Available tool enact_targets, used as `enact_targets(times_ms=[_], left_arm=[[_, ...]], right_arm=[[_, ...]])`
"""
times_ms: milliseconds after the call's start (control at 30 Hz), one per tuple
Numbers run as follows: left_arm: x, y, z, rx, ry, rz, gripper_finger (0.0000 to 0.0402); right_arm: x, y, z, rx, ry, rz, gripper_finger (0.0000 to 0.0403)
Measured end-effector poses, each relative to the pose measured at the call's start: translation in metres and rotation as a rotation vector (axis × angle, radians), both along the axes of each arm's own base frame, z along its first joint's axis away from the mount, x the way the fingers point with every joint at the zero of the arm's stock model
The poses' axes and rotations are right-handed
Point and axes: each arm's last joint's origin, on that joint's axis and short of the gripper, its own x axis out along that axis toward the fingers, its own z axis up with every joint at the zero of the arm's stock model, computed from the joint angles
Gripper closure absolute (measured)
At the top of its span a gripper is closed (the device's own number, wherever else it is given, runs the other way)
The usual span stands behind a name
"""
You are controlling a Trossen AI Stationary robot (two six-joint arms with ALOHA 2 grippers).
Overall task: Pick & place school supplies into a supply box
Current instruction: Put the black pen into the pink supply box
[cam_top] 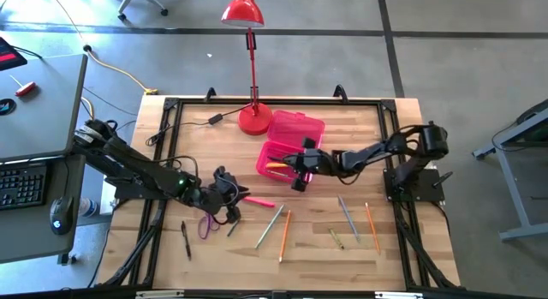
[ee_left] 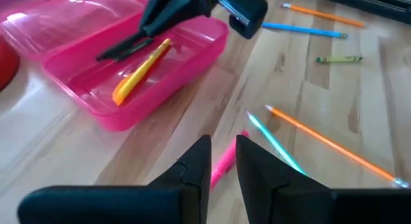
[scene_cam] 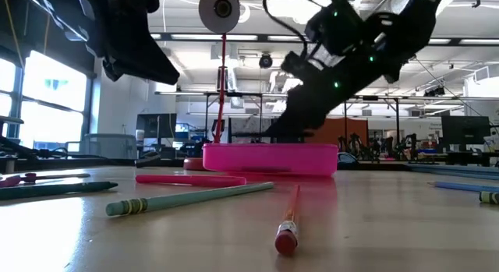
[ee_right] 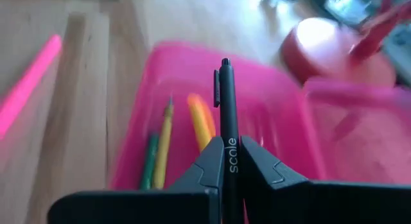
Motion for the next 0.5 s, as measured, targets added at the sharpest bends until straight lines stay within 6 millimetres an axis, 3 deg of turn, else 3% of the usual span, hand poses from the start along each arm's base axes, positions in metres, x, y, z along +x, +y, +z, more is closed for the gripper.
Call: enact_targets(times_ms=[267,500], left_arm=[[0.000,0.000,0.000,0.002,-0.006,0.001,0.0300],[0.000,0.000,0.000,0.003,-0.009,0.002,0.0300]], right_arm=[[0.003,-0.008,-0.024,0.015,0.069,0.005,0.0387],[0.004,-0.008,-0.027,0.008,0.063,0.001,0.0386]])
